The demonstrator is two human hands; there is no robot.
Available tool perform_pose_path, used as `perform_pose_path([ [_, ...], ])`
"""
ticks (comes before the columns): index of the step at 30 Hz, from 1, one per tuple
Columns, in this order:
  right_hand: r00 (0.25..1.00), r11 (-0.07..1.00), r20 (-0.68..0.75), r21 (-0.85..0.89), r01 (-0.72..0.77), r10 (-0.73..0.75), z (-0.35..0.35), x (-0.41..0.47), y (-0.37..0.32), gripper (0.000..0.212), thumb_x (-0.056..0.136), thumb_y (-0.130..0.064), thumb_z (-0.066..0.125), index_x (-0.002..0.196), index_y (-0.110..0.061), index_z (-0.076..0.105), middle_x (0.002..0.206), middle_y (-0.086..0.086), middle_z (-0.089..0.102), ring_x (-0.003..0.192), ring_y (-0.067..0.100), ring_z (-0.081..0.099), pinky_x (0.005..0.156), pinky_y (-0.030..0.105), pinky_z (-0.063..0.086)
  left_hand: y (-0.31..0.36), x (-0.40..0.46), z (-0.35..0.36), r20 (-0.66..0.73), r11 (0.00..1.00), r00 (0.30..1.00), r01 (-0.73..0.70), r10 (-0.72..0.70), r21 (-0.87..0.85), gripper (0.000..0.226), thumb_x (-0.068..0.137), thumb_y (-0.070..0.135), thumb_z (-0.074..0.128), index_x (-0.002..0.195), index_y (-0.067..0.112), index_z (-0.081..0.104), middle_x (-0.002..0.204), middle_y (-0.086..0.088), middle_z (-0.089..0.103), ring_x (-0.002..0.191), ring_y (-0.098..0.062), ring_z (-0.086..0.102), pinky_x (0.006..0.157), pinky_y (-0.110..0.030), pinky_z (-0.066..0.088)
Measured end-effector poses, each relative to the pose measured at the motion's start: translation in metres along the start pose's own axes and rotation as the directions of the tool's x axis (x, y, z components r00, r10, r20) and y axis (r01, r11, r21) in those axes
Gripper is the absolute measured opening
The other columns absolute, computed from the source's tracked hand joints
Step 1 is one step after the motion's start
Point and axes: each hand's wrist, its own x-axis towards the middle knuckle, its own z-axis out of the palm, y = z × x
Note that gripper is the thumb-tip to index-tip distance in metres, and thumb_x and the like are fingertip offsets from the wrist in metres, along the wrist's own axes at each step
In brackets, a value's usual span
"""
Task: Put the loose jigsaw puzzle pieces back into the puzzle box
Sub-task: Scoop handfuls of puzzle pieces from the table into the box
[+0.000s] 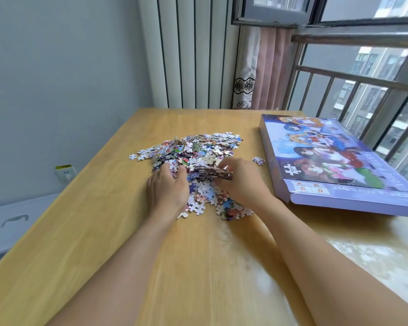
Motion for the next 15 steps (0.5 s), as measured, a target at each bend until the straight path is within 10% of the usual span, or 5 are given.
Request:
perform_pose_path([
  [5, 0.998, 0.993, -0.056, 0.12, -0.002, 0.009, -0.006, -0.002, -0.001, 0.024, 0.091, -0.02, 0.074, 0.108, -0.004, 0.07, 0.101, 0.016, 0.073, 0.085, 0.031, 0.067, 0.073, 0.041, 0.054, -0.003, 0.002, 0.002, -0.031, 1.0, 0.999, -0.02, 0.019, -0.019, 0.056, 0.101, 0.049, 0.04, 0.147, 0.017, 0.044, 0.151, -0.004, 0.045, 0.141, -0.025, 0.035, 0.117, -0.043, 0.028],
  [11, 0.994, 0.903, -0.063, 0.426, -0.056, 0.092, -0.023, -0.004, 0.0, 0.026, 0.089, -0.017, 0.075, 0.081, 0.005, 0.063, 0.069, 0.017, 0.062, 0.048, 0.009, 0.043, 0.046, 0.015, 0.035, -0.001, -0.003, 0.0, -0.135, 0.989, 0.981, -0.146, 0.141, -0.026, 0.05, 0.1, 0.044, 0.047, 0.141, 0.017, 0.051, 0.148, -0.003, 0.047, 0.14, -0.022, 0.033, 0.115, -0.038, 0.028],
  [15, 0.98, 0.781, 0.03, 0.599, -0.175, 0.196, -0.031, -0.004, 0.005, 0.031, 0.083, -0.031, 0.082, 0.086, -0.002, 0.071, 0.071, 0.009, 0.063, 0.059, 0.016, 0.058, 0.06, 0.037, 0.056, -0.001, -0.006, 0.0, -0.149, 0.955, 0.952, -0.281, 0.266, -0.091, 0.043, 0.098, 0.043, 0.049, 0.131, 0.017, 0.059, 0.136, -0.001, 0.054, 0.132, -0.02, 0.042, 0.109, -0.034, 0.033],
])
